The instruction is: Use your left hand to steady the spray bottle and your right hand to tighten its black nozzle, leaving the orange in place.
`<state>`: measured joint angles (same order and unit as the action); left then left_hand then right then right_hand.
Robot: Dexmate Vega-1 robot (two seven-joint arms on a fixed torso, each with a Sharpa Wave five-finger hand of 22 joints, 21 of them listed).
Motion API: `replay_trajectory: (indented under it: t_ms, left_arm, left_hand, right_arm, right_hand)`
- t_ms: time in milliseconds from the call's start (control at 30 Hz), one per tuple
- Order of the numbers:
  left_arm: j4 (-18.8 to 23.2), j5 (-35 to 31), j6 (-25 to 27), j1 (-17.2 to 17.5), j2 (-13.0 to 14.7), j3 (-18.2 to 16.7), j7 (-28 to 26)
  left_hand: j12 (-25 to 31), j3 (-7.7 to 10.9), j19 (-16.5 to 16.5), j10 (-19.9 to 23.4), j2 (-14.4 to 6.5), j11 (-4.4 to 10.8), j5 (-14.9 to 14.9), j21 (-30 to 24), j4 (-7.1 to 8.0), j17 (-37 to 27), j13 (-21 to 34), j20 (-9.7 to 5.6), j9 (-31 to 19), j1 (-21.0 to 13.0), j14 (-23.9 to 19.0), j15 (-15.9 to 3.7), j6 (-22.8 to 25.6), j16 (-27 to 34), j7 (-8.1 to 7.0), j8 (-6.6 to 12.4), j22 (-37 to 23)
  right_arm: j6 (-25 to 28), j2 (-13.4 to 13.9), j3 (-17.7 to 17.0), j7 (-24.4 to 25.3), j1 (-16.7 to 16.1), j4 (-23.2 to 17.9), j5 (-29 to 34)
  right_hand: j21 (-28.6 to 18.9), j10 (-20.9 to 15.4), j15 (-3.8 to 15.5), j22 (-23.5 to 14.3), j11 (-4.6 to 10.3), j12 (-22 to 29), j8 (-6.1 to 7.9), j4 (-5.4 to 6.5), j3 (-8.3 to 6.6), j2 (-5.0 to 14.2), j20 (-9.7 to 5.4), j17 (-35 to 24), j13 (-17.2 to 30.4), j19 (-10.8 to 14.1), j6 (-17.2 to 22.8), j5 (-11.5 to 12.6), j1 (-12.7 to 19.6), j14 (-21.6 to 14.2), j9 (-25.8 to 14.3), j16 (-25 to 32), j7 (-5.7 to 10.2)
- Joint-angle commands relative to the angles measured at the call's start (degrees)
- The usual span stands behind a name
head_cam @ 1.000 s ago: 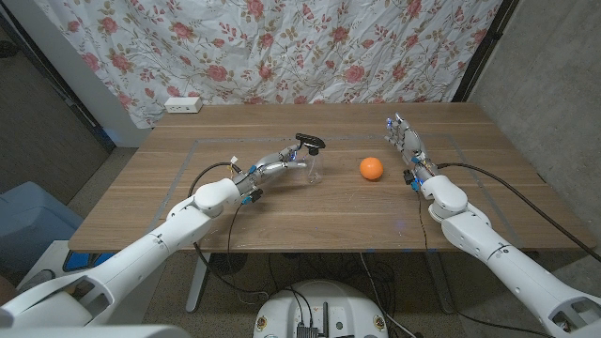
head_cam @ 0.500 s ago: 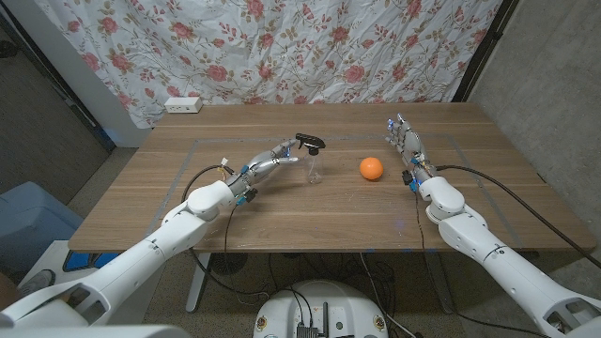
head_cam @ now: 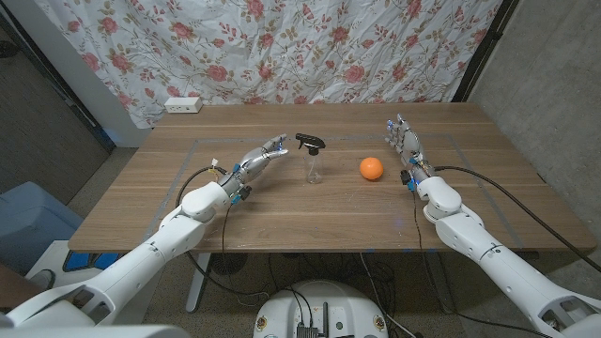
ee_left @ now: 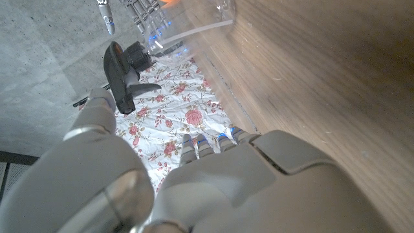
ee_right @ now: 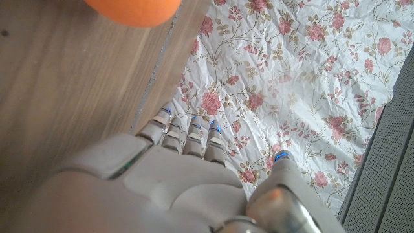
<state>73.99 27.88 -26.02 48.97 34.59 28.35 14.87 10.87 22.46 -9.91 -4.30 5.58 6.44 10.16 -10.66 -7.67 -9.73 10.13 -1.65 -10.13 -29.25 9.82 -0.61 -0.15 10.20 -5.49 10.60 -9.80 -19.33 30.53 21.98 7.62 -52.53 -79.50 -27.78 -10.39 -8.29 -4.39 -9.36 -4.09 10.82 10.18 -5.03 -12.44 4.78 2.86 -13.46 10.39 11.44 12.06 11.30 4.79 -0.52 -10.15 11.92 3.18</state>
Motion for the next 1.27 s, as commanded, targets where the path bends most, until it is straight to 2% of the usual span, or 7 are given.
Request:
replay_trajectory:
  t_ms: [33, 267, 467, 867, 1100, 1200, 1267]
  left_arm:
    - [-3.9, 3.8, -3.6, 0.1, -3.9, -1.5, -0.2]
    - [-4.0, 3.8, -3.3, 0.4, -5.0, -1.8, -2.1]
    - [-4.1, 3.0, -4.4, 1.3, -7.3, -2.5, -7.0]
    - [-0.7, 2.3, -0.5, 2.4, -8.1, -3.1, -13.4]
    - [-1.0, 2.6, -0.4, 2.3, -9.7, -3.6, -15.8]
    - [-1.7, 3.8, -1.0, 2.1, -10.9, -4.1, -16.1]
    - [-1.5, 4.0, -1.0, 2.0, -10.8, -4.2, -15.9]
  left_hand:
    - [0.6, -0.05, -2.9, 0.9, -0.8, 0.45, -0.1, -0.7, 0.58, -0.2, 0.1, -0.13, 0.0, 1.4, 2.9, -0.76, 0.9, 0.6, -0.34, 0.45, -0.1]
    - [0.9, -0.17, -1.9, 1.8, -2.1, 0.41, -0.2, -0.9, 1.18, -0.2, 0.0, 0.22, 0.0, 3.0, 1.8, -1.34, 2.1, 0.8, -0.09, 0.6, -0.1]
    - [1.0, -0.16, -1.2, 2.6, -3.2, 0.18, -0.1, -0.9, 1.52, -0.1, 0.0, 0.19, 0.1, 4.1, 1.0, -1.46, 3.3, 0.8, 0.22, 0.8, -0.1]
    - [1.2, 0.01, -0.2, 3.8, -4.9, 0.17, 0.0, -1.0, 1.73, -0.1, 0.0, 0.47, 0.1, 5.4, -0.3, -1.38, 5.1, 0.9, 0.65, 0.97, -0.1]
    - [1.3, 0.41, 0.5, 4.7, -6.6, -0.27, 0.2, -1.0, 1.86, 0.0, 0.0, 0.45, 0.1, 6.1, -1.5, -1.33, 6.1, 1.0, 0.96, 0.92, -0.1]
    - [1.4, 0.72, 1.5, 5.8, -7.8, 0.15, 0.3, -1.1, 1.8, 0.0, 0.0, 0.51, 0.1, 6.6, -2.6, -1.59, 7.5, 1.0, 1.17, 1.1, 0.0]
    - [1.5, 0.78, 2.1, 6.2, -8.3, 0.15, 0.3, -1.2, 1.72, 0.0, 0.0, 0.5, 0.1, 6.9, -3.3, -1.67, 8.3, 1.0, 1.25, 1.18, 0.0]
  right_arm:
    - [-1.6, -2.0, 0.8, -1.9, 2.6, 3.8, -0.7]
    - [-1.2, -2.3, 1.0, -2.5, 3.0, 4.5, -1.2]
    - [-0.1, -2.3, 1.2, -2.9, 3.3, 4.9, -2.0]
    - [1.3, -2.7, 1.2, -2.4, 2.7, 4.0, -3.1]
    - [0.8, -2.9, 1.0, -2.0, 2.0, 3.2, -3.5]
    - [-0.4, -3.4, 0.8, -1.5, 1.8, 3.2, -3.2]
    - [-5.8, -6.1, -0.8, -4.3, 1.4, 4.9, -6.9]
  right_hand:
    - [-0.2, 0.4, -0.05, -0.2, -0.23, 0.0, 0.3, 0.4, -0.08, 0.09, -0.33, -0.2, 0.2, 0.2, -0.1, 0.5, -0.4, -0.3, 0.0, 0.5, -0.34]
    - [-0.2, 0.8, 0.08, -0.1, 0.24, -0.1, 0.32, 0.55, -0.1, 0.19, -0.46, -0.1, 0.2, 0.2, -0.1, 0.6, -0.7, -0.4, 0.0, 0.5, -0.24]
    - [-0.2, 0.7, 0.13, -0.1, 0.45, 0.0, 0.39, 0.36, -0.35, 0.33, -0.48, 0.0, 0.2, 0.2, 0.0, 0.7, -0.4, -0.5, 0.0, 0.4, 0.01]
    - [-0.2, 0.7, 0.35, -0.1, 0.47, 0.1, 0.46, 0.15, -0.68, 0.5, -0.46, 0.2, 0.2, 0.2, 0.1, 0.8, -0.1, -0.7, 0.0, 0.4, 0.06]
    - [-0.2, 0.9, 0.6, -0.1, 0.71, 0.0, 0.3, 0.44, -0.75, 0.74, -0.57, 0.2, 0.2, 0.1, -0.4, 0.9, -0.5, -0.4, 0.0, 0.3, 0.27]
    - [-0.1, 1.0, 0.7, -0.1, 0.68, 0.0, 0.24, 0.49, -0.75, 0.72, -0.58, 0.2, 0.2, 0.0, -0.6, 0.9, -0.6, 0.0, 0.0, 0.2, 0.31]
    - [-0.1, 0.9, 0.75, -0.1, 0.78, 0.0, 0.26, 0.51, -0.75, 0.7, -0.59, 0.2, 0.2, -0.1, -0.6, 0.9, -0.7, -0.1, 0.0, 0.2, 0.28]
